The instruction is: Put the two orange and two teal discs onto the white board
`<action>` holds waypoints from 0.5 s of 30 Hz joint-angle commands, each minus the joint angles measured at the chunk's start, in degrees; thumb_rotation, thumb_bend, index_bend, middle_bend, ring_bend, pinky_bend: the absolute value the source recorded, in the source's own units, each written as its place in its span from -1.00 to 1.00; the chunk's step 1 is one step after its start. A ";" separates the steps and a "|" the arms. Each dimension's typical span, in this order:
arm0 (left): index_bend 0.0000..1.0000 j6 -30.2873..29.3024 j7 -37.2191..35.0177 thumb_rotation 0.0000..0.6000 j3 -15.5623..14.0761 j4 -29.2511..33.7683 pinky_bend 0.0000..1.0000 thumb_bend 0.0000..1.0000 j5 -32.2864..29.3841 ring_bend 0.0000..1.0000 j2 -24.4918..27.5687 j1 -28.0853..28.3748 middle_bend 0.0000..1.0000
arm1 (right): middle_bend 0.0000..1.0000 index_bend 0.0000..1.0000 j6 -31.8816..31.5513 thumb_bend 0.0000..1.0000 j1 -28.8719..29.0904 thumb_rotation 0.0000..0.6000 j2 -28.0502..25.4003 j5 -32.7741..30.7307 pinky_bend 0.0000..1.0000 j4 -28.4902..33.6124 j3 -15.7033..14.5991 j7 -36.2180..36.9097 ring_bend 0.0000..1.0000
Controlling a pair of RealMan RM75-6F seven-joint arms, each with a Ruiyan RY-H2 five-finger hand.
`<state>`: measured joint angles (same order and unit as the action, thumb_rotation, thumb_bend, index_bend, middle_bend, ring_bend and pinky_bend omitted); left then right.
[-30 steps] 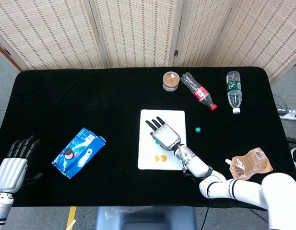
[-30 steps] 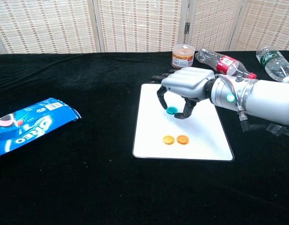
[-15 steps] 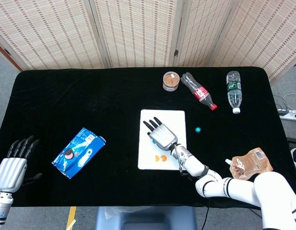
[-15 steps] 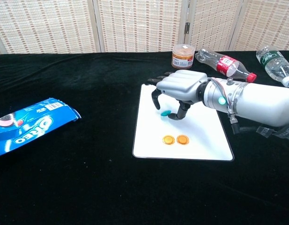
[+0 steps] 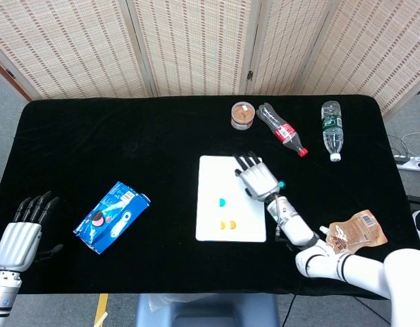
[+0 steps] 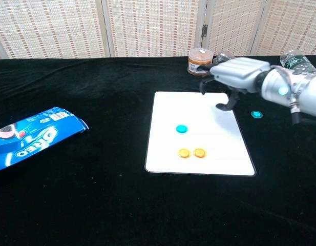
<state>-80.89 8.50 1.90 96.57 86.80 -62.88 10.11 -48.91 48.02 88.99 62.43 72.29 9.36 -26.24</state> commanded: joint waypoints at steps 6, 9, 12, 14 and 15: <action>-1.00 0.52 1.07 1.00 0.01 0.75 -1.00 -0.68 0.52 -0.97 -0.49 0.61 -1.00 | -0.99 -0.24 -0.11 -0.15 -4.43 1.00 -2.49 -2.88 -1.00 -4.29 -1.67 3.76 -1.00; -1.00 0.51 1.61 1.00 0.01 1.29 -1.00 -0.68 0.80 -0.97 -0.39 0.76 -1.00 | -0.99 -0.24 0.73 -0.15 -5.28 1.00 -1.59 -3.08 -1.00 -7.04 -2.21 5.20 -1.00; -1.00 0.50 2.07 1.00 0.06 1.81 -1.00 -0.68 0.78 -0.97 -0.22 0.83 -1.00 | -0.99 -0.24 1.50 -0.15 -5.65 1.00 -0.50 -2.59 -1.00 -9.29 -2.51 6.55 -1.00; -1.00 0.53 2.30 1.00 0.02 2.11 -1.00 -0.68 0.77 -0.97 -0.15 0.83 -1.00 | -0.99 -0.24 1.78 -0.15 -5.78 1.00 0.19 -1.97 -1.00 -10.43 -2.65 7.32 -1.00; -1.00 0.56 2.38 1.00 -0.02 2.19 -1.00 -0.68 0.75 -0.97 -0.13 0.83 -1.00 | -0.99 -0.24 1.90 -0.15 -5.85 1.00 0.51 -1.74 -1.00 -10.90 -2.73 7.60 -1.00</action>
<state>-80.33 10.88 1.89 98.75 87.56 -63.02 10.93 -47.30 42.38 89.06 60.33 61.88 6.82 -19.04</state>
